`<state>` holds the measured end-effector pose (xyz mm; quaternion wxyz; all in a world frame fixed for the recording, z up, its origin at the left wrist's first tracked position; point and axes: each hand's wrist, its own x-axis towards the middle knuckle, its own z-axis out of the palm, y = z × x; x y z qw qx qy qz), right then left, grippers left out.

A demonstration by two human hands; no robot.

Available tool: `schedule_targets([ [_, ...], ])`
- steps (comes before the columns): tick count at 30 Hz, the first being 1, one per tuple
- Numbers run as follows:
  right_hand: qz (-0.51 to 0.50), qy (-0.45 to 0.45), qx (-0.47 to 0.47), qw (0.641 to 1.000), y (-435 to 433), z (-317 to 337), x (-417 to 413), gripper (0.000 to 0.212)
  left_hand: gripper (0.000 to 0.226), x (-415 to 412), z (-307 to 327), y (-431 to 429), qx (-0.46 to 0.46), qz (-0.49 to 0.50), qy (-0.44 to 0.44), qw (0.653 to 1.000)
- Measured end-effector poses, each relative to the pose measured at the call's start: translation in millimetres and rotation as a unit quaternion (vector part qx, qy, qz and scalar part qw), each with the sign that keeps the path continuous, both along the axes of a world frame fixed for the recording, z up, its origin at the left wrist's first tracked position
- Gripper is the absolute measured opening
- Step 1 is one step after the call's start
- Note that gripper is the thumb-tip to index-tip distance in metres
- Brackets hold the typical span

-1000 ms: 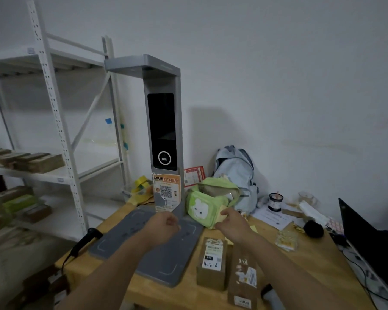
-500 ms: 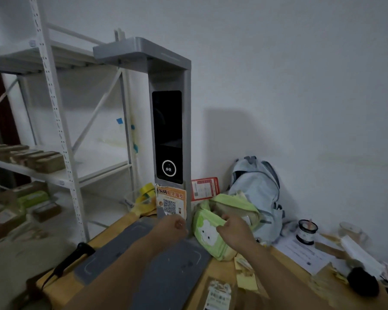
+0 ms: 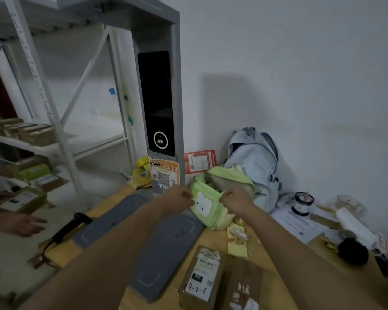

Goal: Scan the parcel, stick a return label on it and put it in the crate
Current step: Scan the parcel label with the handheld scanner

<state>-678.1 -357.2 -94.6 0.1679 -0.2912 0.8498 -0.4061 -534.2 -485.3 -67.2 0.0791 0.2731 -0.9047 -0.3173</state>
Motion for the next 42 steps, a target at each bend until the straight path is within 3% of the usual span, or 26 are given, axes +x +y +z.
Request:
schedule_targets([
  [5,0.002,-0.024,0.011,1.0,13,-3,11,0.015,0.012,8,1,9,0.005,-0.019,0.006,1.0],
  [8,0.011,-0.042,0.023,0.999,22,-10,13,0.037,0.018,11,-7,5,0.02,-0.006,0.02,1.0],
  [11,-0.004,-0.062,0.026,0.998,35,-22,9,0.024,0.021,7,-12,1,0.04,0.005,0.023,0.999],
  [15,-0.062,-0.071,0.055,0.994,61,-58,2,0.009,0.024,-13,-24,-1,0.064,-0.016,0.008,0.998],
  [19,-0.108,-0.105,0.139,0.979,92,-119,6,0.023,0.025,-36,-47,0,0.1,-0.05,-0.006,0.994],
  [23,-0.18,-0.137,0.131,0.965,104,-152,10,0.033,0.025,-59,-84,4,0.162,-0.083,-0.044,0.982],
  [26,-0.217,-0.109,0.144,0.959,108,-171,11,0.038,0.014,-71,-116,3,0.186,-0.101,-0.088,0.973],
  [31,-0.314,-0.133,0.21,0.916,148,-219,19,0.021,0.004,-79,-170,-6,0.216,-0.134,-0.127,0.959],
  [35,-0.416,-0.188,0.22,0.862,190,-257,42,0.038,0.007,-74,-210,-17,0.227,-0.128,-0.145,0.954],
  [38,-0.411,-0.244,0.227,0.848,194,-274,64,0.023,0.006,-64,-229,-20,0.219,-0.123,-0.152,0.956],
  [40,-0.372,-0.304,0.239,0.844,183,-286,75,0.05,0.014,-57,-239,-21,0.205,-0.106,-0.153,0.961],
  [42,-0.366,-0.314,0.241,0.842,175,-294,82,0.059,0.021,-49,-251,-22,0.182,-0.078,-0.146,0.969],
])
